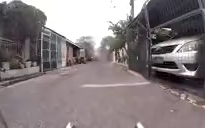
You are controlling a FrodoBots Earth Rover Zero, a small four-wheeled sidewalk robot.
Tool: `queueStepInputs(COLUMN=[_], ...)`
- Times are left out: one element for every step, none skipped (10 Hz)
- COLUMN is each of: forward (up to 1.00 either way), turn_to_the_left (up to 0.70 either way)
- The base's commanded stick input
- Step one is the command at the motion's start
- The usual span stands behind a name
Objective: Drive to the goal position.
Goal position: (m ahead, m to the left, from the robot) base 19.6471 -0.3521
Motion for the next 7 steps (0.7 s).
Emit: queueStepInputs(forward=[1.0, 1.0, 1.0, 1.0, 1.0, 0.99, 0.98], turn_to_the_left=[0.0, 0.0, 0.0, 0.0, 0.0, 0.0, 0.0])
